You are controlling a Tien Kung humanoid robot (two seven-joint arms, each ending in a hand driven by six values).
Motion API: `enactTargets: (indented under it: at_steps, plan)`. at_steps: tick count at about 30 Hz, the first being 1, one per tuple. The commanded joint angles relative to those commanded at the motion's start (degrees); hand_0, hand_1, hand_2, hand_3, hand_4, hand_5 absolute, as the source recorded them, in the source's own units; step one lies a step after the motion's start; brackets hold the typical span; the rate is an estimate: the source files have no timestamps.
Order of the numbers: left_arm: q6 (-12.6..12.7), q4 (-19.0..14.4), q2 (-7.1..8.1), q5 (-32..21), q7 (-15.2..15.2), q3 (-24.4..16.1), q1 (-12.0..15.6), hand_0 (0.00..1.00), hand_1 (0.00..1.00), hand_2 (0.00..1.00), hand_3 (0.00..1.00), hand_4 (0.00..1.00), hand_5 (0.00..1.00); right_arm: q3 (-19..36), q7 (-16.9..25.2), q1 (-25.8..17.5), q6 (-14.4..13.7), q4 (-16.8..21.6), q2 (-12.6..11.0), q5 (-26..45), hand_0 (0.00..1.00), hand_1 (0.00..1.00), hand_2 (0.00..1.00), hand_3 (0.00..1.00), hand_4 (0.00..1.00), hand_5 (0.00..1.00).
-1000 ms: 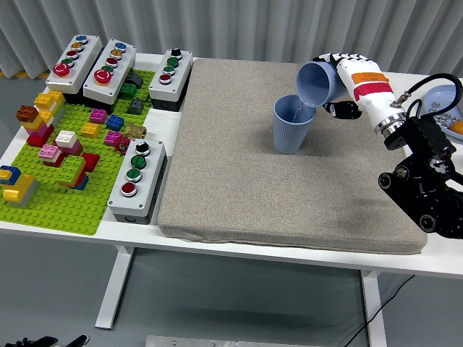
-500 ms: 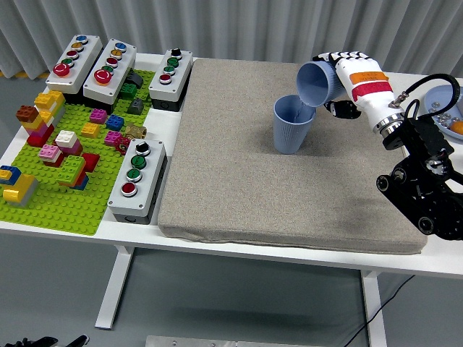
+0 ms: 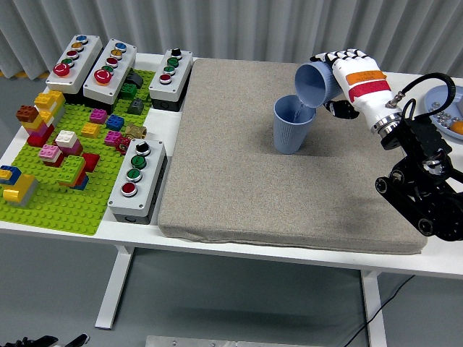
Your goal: Pick cup pour cup place
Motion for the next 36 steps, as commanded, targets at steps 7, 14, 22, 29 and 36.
enactTargets:
  at_steps: [7, 14, 22, 29, 36]
  plan:
    - [0.0, 0.0, 0.01, -0.1, 0.0, 0.0, -0.1, 0.769, 0.754, 0.811, 0.65, 0.506, 0.973, -1.2, -0.2, 0.4, -0.7, 0.0, -0.5, 0.3, 0.868, 0.703, 0.605, 0.654, 0.666, 0.002]
    - [0.0, 0.0, 0.01, -0.1, 0.0, 0.0, -0.1, 0.769, 0.754, 0.811, 0.65, 0.505, 0.971, -2.5, -0.9, 0.8, -1.8, 0.2, -0.9, -0.8, 0.87, 0.704, 0.604, 0.647, 0.67, 0.002]
    - [0.0, 0.0, 0.02, -0.2, 0.1, 0.1, 0.0, 0.769, 0.754, 0.811, 0.649, 0.505, 0.973, -3.7, -1.3, 1.3, -2.1, 0.3, -1.4, -1.4, 0.879, 0.709, 0.61, 0.643, 0.673, 0.002]
    - [0.0, 0.0, 0.08, -0.2, 0.1, 0.1, 0.1, 0.769, 0.754, 0.811, 0.649, 0.505, 0.972, -5.6, -2.0, 1.8, -2.7, 0.6, -2.1, -2.5, 0.886, 0.709, 0.611, 0.64, 0.672, 0.002]
    - [0.0, 0.0, 0.1, -0.1, 0.1, 0.1, 0.3, 0.769, 0.754, 0.811, 0.649, 0.505, 0.972, -6.6, -2.2, 2.1, -3.0, 0.4, -2.4, -2.9, 0.889, 0.712, 0.612, 0.639, 0.671, 0.002]
